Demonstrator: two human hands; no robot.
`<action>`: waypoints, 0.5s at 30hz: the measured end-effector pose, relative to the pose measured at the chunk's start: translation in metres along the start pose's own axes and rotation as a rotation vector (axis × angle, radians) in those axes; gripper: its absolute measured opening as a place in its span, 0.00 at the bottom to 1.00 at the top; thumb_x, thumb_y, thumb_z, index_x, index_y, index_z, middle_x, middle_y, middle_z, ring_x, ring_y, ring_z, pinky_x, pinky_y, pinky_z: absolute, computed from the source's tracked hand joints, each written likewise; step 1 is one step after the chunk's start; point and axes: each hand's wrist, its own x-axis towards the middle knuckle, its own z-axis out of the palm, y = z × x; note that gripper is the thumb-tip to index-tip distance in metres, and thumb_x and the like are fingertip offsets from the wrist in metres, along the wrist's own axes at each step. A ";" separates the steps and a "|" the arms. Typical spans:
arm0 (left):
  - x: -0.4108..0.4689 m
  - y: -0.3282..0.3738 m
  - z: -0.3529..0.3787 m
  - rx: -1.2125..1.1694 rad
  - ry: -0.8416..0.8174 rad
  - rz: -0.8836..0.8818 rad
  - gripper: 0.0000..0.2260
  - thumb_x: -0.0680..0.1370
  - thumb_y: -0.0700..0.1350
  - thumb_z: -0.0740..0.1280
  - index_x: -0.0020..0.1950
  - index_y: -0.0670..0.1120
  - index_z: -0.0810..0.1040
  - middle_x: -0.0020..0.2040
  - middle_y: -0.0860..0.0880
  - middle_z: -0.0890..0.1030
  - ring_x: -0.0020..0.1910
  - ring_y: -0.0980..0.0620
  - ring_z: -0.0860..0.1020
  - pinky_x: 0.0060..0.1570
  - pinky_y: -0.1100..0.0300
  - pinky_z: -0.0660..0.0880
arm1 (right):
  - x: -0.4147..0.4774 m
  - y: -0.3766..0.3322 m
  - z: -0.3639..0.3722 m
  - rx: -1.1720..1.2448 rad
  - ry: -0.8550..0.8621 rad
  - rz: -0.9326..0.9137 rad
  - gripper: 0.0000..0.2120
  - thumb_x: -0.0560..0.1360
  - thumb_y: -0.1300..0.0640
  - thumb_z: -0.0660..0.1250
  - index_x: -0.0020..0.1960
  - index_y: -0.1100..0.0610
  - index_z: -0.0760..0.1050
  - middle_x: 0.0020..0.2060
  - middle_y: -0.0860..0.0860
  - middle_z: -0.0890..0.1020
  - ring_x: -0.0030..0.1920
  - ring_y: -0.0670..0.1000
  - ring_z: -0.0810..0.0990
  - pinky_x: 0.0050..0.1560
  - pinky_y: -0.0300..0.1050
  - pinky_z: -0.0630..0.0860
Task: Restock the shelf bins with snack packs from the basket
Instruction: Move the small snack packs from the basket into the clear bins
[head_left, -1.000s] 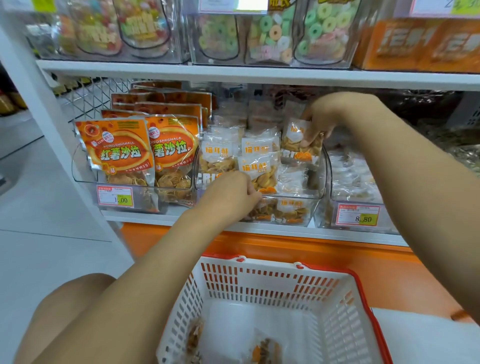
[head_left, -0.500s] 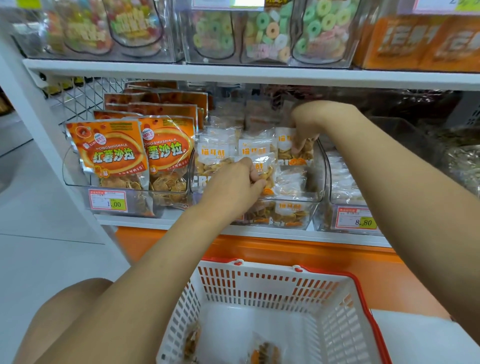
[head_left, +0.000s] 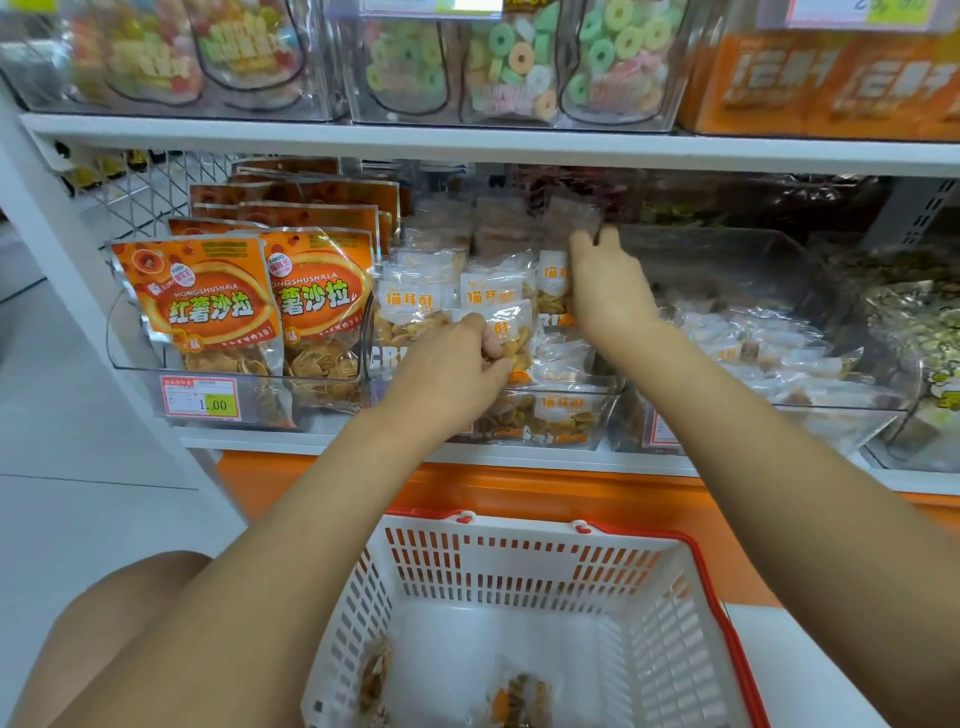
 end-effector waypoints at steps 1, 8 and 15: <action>-0.001 0.000 0.000 -0.006 -0.005 -0.004 0.04 0.78 0.47 0.66 0.47 0.48 0.73 0.37 0.56 0.75 0.44 0.51 0.76 0.46 0.54 0.75 | -0.002 0.000 0.007 0.014 -0.026 -0.002 0.21 0.72 0.76 0.61 0.63 0.64 0.68 0.63 0.63 0.66 0.54 0.65 0.76 0.44 0.50 0.69; -0.015 -0.006 -0.001 -0.061 -0.032 0.031 0.04 0.78 0.45 0.66 0.44 0.47 0.74 0.37 0.55 0.76 0.37 0.57 0.75 0.42 0.58 0.73 | -0.021 0.002 0.017 0.209 0.037 -0.043 0.08 0.75 0.65 0.64 0.55 0.63 0.74 0.58 0.60 0.72 0.50 0.60 0.77 0.48 0.46 0.71; -0.051 -0.031 0.001 0.091 -0.116 0.030 0.14 0.79 0.51 0.64 0.35 0.49 0.71 0.30 0.53 0.73 0.30 0.57 0.71 0.29 0.59 0.62 | -0.095 -0.023 0.015 0.386 0.108 -0.243 0.13 0.79 0.49 0.61 0.39 0.54 0.67 0.34 0.49 0.72 0.35 0.50 0.70 0.36 0.44 0.64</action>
